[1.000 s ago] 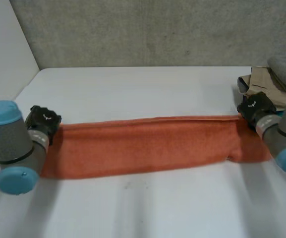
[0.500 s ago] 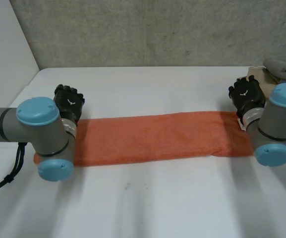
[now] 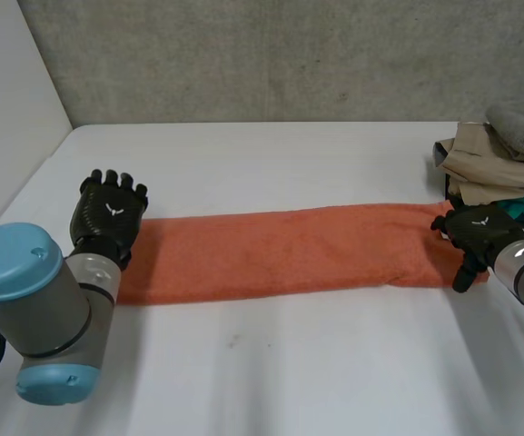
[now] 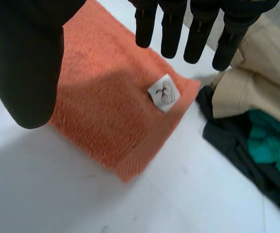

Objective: Fold the laundry.

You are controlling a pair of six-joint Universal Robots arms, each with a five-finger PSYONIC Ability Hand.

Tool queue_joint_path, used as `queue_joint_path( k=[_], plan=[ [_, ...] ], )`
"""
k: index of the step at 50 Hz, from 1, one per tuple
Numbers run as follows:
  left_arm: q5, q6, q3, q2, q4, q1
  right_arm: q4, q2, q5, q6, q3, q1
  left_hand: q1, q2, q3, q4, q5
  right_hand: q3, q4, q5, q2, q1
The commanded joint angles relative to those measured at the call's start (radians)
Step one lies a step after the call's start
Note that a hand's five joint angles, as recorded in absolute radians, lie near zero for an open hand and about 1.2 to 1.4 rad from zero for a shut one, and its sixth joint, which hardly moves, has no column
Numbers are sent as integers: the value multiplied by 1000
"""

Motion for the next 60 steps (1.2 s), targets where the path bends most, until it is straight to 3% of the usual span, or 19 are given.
queue_joint_path(
  k=[1, 3, 5, 6, 14, 20, 26, 30, 37, 45, 51, 56, 59, 60],
  plan=[
    [8, 0, 6, -10, 5, 1, -26, 60, -13, -3, -16, -13, 7, -9, -15, -4, -25, 208, 205, 199, 221, 210],
    [8, 0, 6, -11, 5, 3, -40, 74, -6, -16, -19, -16, 7, -9, -15, -4, -25, 279, 276, 270, 292, 281],
    [8, 0, 4, -11, 5, 4, -62, 93, 4, -19, -32, -26, 7, -9, -15, -4, -25, 975, 972, 965, 987, 976],
    [8, -2, 1, -11, 5, 4, -69, 96, 9, -20, -36, -30, 7, -9, -15, -4, -25, 1047, 1044, 1038, 1060, 1049],
    [8, -5, -6, 18, 5, 4, -86, 53, 101, -72, -1, -115, 7, -9, -15, -4, -25, 1048, 1045, 1039, 1060, 1049],
    [8, -11, -9, 41, 4, 4, -82, -68, 138, -324, 51, -263, 7, -9, -15, -4, -25, 1048, 1045, 1039, 1060, 1049],
    [8, -11, -22, 75, 4, 4, -86, -87, 202, -422, 39, -247, 4, -12, -18, -6, -28, 1048, 1045, 1039, 1060, 1049],
    [11, -15, -23, 115, -1, 6, -101, -128, 208, -409, 14, -71, 4, -12, -18, -6, -28, 1048, 1045, 1039, 1060, 1049],
    [31, -98, -23, 194, -10, 8, -272, -131, 156, -343, -21, 270, 4, -12, -18, -6, -28, 1048, 1045, 1039, 1060, 1049],
    [31, -131, -29, 219, -13, 9, -444, 106, -109, -336, -160, 647, 4, -12, -18, -6, -28, 1048, 1045, 1039, 1060, 1049],
    [32, -132, -40, 210, -13, 11, -444, 261, -198, -339, -239, 727, 4, -12, -18, -6, -28, 1048, 1045, 1039, 1060, 1049],
    [37, -132, -39, 201, -13, 8, -451, 306, -210, -339, -247, 757, 4, -12, -18, -6, -28, 1048, 1045, 1039, 1060, 1049],
    [37, -132, -26, 190, -10, 3, -448, 288, -215, -327, -224, 757, 4, -12, -18, -6, -28, 344, 341, 335, 357, 346],
    [38, -132, -23, 184, -10, 0, -444, 268, -198, -318, -205, 752, 4, -12, -18, -6, -28, -167, -170, -177, -155, -166]
  ],
)
